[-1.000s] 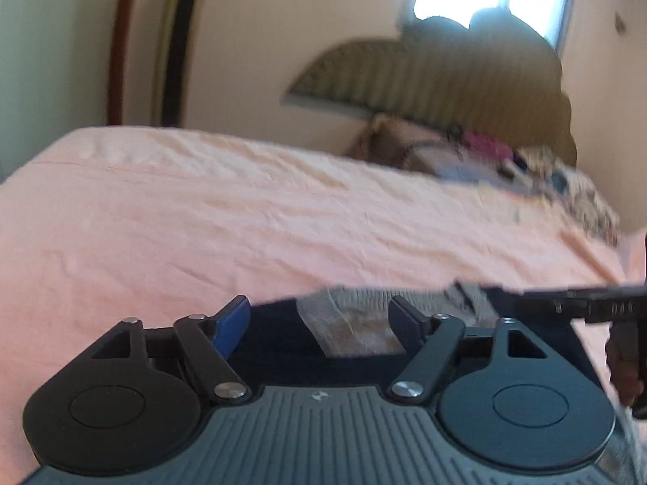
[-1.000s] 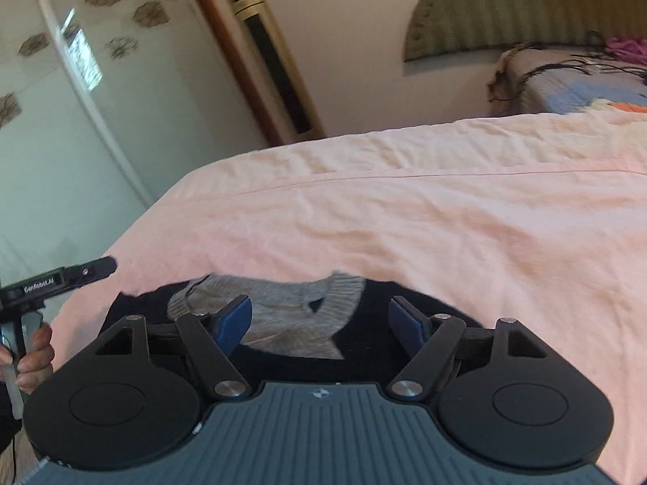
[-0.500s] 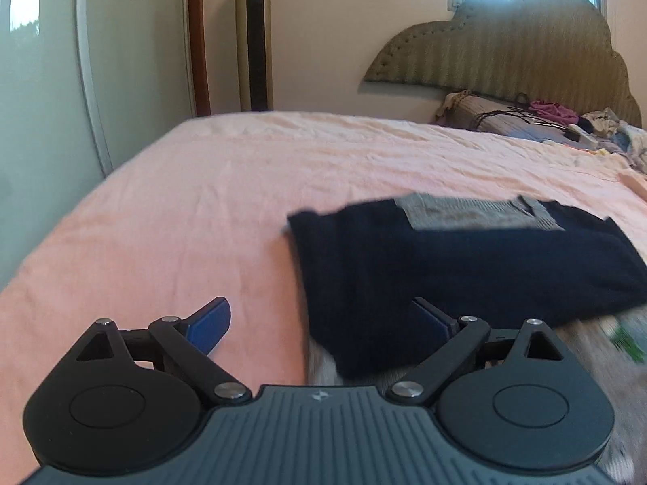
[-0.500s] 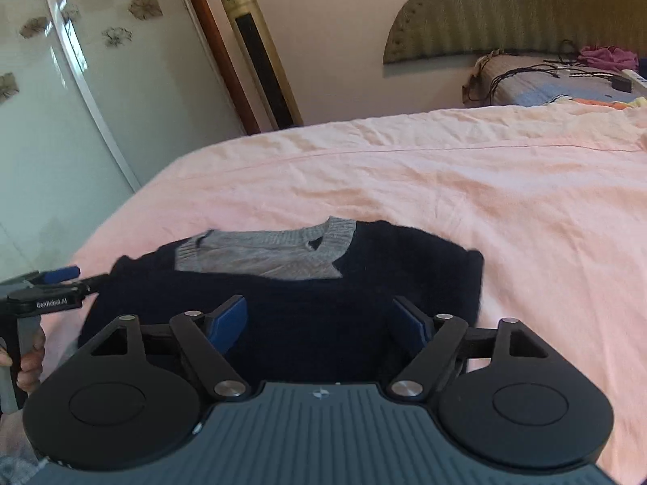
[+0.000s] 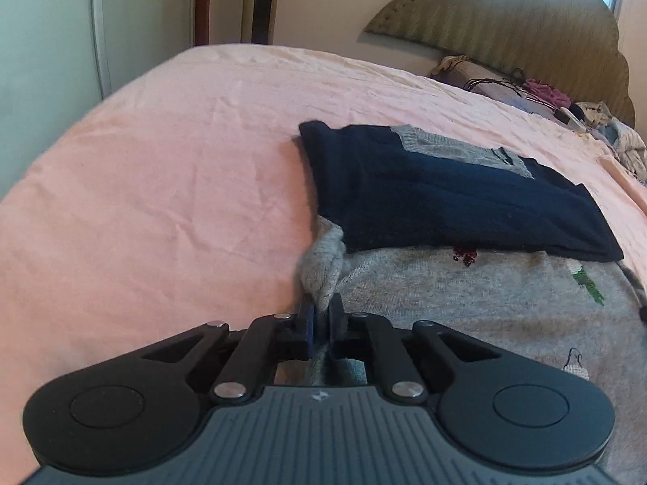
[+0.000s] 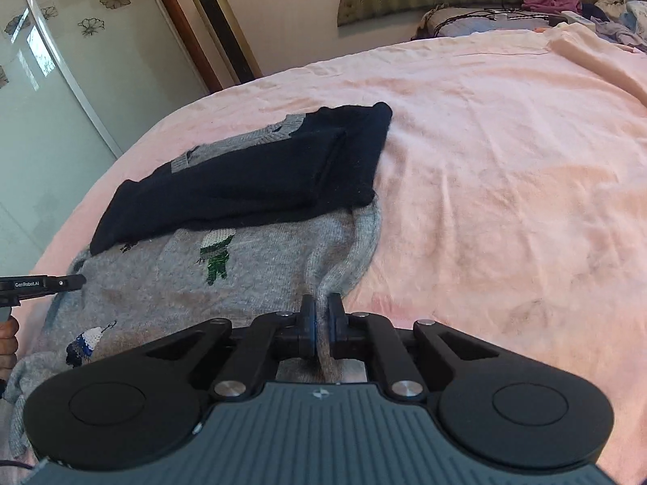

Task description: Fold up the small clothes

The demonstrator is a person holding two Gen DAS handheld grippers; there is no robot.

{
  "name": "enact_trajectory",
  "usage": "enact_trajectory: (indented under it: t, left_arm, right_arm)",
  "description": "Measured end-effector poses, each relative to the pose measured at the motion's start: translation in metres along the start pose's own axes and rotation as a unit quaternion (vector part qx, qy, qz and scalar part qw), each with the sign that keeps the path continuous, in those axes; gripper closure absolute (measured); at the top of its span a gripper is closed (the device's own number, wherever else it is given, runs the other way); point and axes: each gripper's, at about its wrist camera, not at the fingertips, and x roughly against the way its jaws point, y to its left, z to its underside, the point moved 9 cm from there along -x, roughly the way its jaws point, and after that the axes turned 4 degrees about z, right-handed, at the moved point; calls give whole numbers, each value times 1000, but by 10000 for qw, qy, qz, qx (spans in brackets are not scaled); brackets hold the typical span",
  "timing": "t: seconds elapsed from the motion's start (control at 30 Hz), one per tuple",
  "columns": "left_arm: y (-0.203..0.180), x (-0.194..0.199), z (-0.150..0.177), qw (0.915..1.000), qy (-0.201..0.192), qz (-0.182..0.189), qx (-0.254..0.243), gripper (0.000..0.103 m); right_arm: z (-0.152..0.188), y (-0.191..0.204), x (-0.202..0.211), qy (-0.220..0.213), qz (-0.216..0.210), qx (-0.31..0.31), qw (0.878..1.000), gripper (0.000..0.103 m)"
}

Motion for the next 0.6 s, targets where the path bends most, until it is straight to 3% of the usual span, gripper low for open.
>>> enact_trajectory:
  t: [0.07, 0.17, 0.23, 0.3, 0.37, 0.43, 0.47, 0.53, 0.57, 0.6]
  left_arm:
    - [9, -3, 6, 9999, 55, -15, 84, 97]
    - [12, 6, 14, 9972, 120, 400, 619, 90]
    - [12, 18, 24, 9873, 353, 978, 1204, 68]
    - [12, 34, 41, 9674, 410, 1730, 1804, 25]
    - [13, 48, 59, 9511, 402, 2170, 2161, 22]
    - [12, 55, 71, 9418, 341, 2358, 2372, 23]
    - [10, 56, 73, 9429, 292, 2323, 2369, 26]
    - [5, 50, 73, 9491, 378, 2120, 2298, 57]
    - [3, 42, 75, 9511, 580, 2006, 2275, 93]
    - [2, 36, 77, 9530, 691, 1909, 2250, 98]
  right_arm:
    - [3, -13, 5, -21, 66, -115, 9999, 97]
    - [6, -27, 4, -78, 13, -444, 9990, 97]
    - [9, -26, 10, 67, -198, -840, 9962, 83]
    - [16, -19, 27, 135, -686, -1096, 9915, 41]
    - [28, -12, 47, 171, -1137, -1237, 9856, 32]
    - [44, -9, 57, 366, -1461, -1482, 9774, 32]
    - [56, -7, 59, 533, -1564, -1626, 9728, 32]
    - [70, 0, 60, 602, -1567, -1551, 9735, 37]
    - [71, 3, 60, 588, -1524, -1522, 9748, 41]
    - [71, 5, 58, 660, -1513, -1549, 9740, 69]
